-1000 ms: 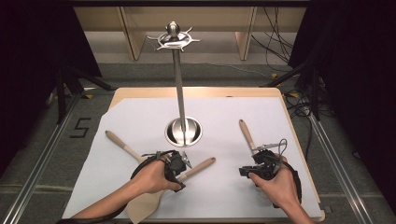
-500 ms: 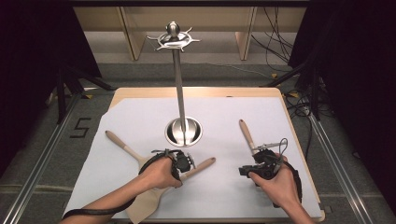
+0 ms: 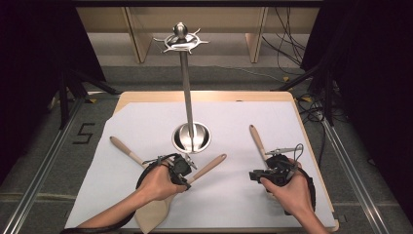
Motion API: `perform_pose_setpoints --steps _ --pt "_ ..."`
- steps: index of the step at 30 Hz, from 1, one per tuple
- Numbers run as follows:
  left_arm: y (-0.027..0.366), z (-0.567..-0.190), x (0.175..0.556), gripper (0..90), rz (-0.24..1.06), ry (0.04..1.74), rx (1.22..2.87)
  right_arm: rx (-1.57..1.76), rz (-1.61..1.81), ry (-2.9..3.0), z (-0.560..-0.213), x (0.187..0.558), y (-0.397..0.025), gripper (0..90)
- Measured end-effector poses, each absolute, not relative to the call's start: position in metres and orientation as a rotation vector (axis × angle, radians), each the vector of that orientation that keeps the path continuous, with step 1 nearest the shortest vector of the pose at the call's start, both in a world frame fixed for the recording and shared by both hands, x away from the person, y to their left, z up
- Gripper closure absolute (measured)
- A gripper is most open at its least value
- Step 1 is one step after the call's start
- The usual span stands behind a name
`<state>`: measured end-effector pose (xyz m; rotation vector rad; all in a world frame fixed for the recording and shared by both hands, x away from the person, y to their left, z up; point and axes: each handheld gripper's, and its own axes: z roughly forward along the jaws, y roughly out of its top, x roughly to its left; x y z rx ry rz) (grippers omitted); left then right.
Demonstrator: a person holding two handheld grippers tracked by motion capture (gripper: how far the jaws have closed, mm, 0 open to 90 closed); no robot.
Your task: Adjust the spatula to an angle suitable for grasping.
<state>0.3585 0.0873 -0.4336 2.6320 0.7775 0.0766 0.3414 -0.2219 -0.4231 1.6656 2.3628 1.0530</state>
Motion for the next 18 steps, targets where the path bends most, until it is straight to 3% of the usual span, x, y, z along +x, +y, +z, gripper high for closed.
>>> perform_pose_setpoints --steps 4,9,18 --pt "0.093 -0.423 0.349 77.9 0.136 0.776 2.476 1.659 1.146 2.382 -0.412 0.337 -0.218 71.6" --pt "0.098 -0.411 0.340 77.8 0.220 0.755 2.359 1.382 1.351 2.345 -0.404 0.338 -0.214 62.9" --pt "0.091 -0.398 0.333 77.8 0.235 0.785 2.191 1.250 1.529 2.248 -0.375 0.333 -0.189 56.9"
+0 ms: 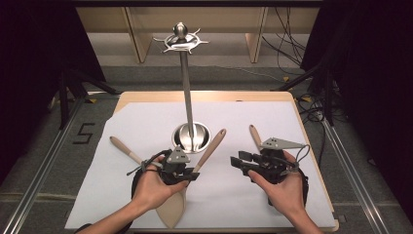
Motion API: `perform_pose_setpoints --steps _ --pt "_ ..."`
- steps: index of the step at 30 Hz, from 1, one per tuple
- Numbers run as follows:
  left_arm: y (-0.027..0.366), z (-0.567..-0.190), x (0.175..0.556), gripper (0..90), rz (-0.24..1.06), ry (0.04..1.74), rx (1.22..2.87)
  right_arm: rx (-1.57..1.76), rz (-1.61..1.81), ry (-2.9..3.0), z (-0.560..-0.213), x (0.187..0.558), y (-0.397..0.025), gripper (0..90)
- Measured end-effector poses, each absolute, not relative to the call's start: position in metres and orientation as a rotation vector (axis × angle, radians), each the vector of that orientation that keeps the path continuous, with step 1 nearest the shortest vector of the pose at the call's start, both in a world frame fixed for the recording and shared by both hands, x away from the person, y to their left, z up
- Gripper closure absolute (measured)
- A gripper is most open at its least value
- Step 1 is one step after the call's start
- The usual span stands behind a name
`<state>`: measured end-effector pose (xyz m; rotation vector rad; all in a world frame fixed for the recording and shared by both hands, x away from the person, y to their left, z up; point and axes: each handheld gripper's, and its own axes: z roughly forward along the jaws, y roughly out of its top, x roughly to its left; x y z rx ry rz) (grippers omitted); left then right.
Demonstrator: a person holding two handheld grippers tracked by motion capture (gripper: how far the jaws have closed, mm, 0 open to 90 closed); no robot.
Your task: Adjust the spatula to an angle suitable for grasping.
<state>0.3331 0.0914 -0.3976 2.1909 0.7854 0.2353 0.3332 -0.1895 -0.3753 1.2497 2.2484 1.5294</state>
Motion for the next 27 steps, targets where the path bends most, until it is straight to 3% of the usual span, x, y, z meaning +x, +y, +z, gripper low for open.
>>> perform_pose_setpoints --steps 18,22,27 --pt "0.079 -0.382 0.338 77.8 0.290 0.751 2.121 1.196 1.680 2.154 -0.344 0.344 -0.150 53.9" --pt "0.076 -0.381 0.338 77.7 0.285 0.761 2.117 1.190 1.693 2.122 -0.344 0.350 -0.144 58.2" --pt "0.075 -0.381 0.338 77.5 0.296 0.755 2.102 1.233 1.684 2.117 -0.339 0.351 -0.139 70.0"
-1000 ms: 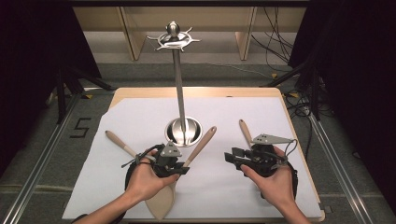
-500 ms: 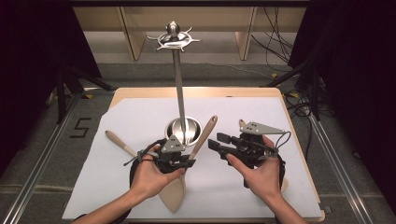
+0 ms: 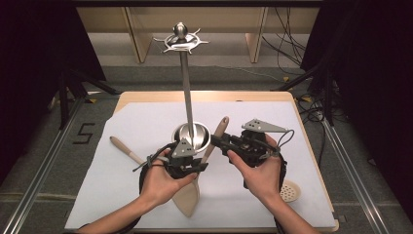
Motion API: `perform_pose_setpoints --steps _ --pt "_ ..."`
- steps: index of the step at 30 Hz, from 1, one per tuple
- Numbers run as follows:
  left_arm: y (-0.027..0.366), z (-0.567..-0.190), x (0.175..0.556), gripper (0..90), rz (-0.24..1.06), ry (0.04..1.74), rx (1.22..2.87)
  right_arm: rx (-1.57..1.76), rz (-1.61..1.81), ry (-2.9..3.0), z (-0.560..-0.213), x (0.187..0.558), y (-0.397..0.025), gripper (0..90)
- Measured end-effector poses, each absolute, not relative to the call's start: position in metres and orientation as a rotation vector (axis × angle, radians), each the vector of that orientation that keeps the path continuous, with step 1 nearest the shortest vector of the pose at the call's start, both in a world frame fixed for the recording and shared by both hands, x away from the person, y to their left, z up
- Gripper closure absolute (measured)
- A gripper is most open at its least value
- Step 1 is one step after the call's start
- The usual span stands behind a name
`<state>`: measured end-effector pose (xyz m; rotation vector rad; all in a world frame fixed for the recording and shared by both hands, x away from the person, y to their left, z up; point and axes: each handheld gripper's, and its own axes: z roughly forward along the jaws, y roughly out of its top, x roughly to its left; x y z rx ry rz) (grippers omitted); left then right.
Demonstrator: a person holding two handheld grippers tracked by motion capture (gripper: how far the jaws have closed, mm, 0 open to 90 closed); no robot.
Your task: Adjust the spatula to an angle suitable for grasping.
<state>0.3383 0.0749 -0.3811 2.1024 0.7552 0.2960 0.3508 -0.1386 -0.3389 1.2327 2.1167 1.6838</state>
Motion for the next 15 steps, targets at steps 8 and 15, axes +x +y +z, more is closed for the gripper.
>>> perform_pose_setpoints --steps 8,15 --pt "0.081 -0.375 0.339 68.0 0.274 0.634 1.999 1.224 1.802 2.156 -0.327 0.351 -0.142 75.5" --pt "0.100 -0.367 0.347 53.3 0.123 0.453 1.927 0.933 1.826 2.293 -0.311 0.351 -0.147 76.0"
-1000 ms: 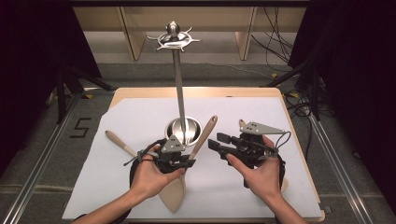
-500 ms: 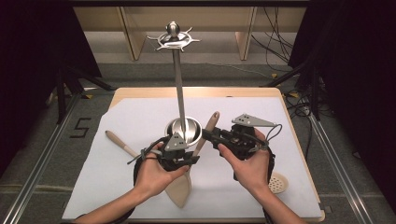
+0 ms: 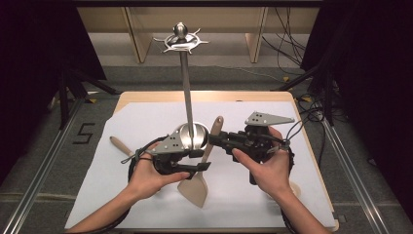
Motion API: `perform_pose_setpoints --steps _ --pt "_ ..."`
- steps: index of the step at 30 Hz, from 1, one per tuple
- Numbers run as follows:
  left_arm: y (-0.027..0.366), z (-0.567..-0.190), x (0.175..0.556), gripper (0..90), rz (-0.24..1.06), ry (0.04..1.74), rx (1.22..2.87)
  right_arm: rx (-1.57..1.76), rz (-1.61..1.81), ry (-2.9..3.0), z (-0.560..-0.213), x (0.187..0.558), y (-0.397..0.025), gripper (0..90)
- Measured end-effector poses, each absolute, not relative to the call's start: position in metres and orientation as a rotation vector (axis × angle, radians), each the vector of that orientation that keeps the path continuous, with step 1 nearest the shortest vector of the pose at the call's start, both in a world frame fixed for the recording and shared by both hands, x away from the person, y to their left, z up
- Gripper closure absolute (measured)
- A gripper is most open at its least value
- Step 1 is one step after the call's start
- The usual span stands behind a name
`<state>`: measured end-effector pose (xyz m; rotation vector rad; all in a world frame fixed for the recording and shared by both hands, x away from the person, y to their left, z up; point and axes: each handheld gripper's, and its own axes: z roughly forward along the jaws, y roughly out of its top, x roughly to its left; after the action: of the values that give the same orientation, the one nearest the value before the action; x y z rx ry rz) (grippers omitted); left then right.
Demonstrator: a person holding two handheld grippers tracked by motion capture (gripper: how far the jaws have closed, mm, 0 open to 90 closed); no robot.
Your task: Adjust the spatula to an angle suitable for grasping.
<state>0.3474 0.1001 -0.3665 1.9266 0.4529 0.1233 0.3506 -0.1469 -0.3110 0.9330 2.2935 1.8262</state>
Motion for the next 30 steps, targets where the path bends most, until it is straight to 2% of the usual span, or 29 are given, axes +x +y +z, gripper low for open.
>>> perform_pose_setpoints --steps 2,15,22,24,28,30 --pt "0.103 -0.364 0.351 55.4 0.086 0.375 1.915 0.845 1.818 2.321 -0.307 0.350 -0.148 76.0" --pt "0.100 -0.361 0.359 74.7 -0.003 0.321 1.881 0.621 1.847 2.423 -0.303 0.353 -0.151 76.0" --pt "0.096 -0.357 0.358 76.9 0.017 0.316 1.894 0.583 1.858 2.402 -0.303 0.354 -0.151 75.7" --pt "0.095 -0.356 0.356 77.0 0.033 0.352 1.893 0.613 1.854 2.395 -0.302 0.352 -0.151 73.2" --pt "0.095 -0.353 0.358 77.2 0.078 0.422 1.876 0.634 1.860 2.319 -0.300 0.350 -0.153 62.2" --pt "0.096 -0.351 0.359 77.1 0.102 0.466 1.858 0.630 1.835 2.286 -0.300 0.349 -0.157 60.5"
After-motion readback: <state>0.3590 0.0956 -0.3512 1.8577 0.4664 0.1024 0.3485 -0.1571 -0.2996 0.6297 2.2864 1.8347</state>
